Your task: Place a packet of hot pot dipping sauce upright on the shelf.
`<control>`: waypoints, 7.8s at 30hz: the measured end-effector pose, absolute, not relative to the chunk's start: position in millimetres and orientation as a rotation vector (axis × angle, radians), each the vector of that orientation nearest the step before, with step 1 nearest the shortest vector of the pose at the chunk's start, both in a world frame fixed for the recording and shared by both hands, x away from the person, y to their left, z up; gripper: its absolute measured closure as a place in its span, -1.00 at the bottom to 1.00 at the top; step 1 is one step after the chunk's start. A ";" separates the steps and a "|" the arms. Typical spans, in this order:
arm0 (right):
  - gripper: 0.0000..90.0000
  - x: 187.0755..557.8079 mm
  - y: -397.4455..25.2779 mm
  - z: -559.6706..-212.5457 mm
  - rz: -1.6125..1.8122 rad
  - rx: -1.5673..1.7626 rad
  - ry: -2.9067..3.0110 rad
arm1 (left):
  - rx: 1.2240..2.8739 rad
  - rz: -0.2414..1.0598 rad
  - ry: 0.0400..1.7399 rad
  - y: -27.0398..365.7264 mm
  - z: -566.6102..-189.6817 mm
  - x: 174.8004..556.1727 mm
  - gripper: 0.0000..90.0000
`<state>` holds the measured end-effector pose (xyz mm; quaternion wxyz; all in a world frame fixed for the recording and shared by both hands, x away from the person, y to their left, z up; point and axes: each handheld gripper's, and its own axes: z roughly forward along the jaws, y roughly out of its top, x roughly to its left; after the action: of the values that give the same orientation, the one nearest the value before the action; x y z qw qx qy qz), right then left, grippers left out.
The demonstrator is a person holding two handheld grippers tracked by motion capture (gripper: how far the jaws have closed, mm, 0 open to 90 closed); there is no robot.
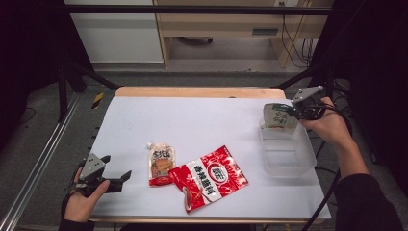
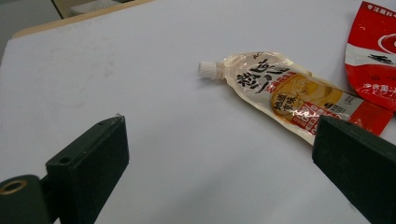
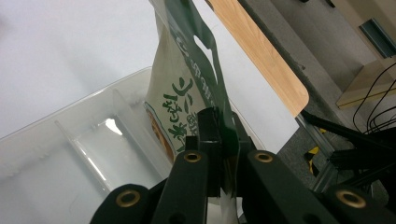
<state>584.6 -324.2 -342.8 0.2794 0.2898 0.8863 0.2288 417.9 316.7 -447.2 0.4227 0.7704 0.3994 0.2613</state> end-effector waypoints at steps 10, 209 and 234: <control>0.96 588.7 -329.1 -345.4 0.617 0.814 2.372 | 1.937 0.647 0.997 315.9 -447.8 418.2 -0.91; 1.00 546.7 52.0 -459.5 1.012 0.851 2.584 | 2.070 0.626 0.910 294.0 -448.6 417.6 -0.87; 1.00 503.0 55.5 -393.3 1.225 0.598 2.461 | 1.997 0.618 0.893 303.2 -431.0 412.5 -0.84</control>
<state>503.0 55.5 -393.3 0.1637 0.2099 0.8630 0.4295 412.5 303.2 -431.0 0.4209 0.7969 0.3566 0.2465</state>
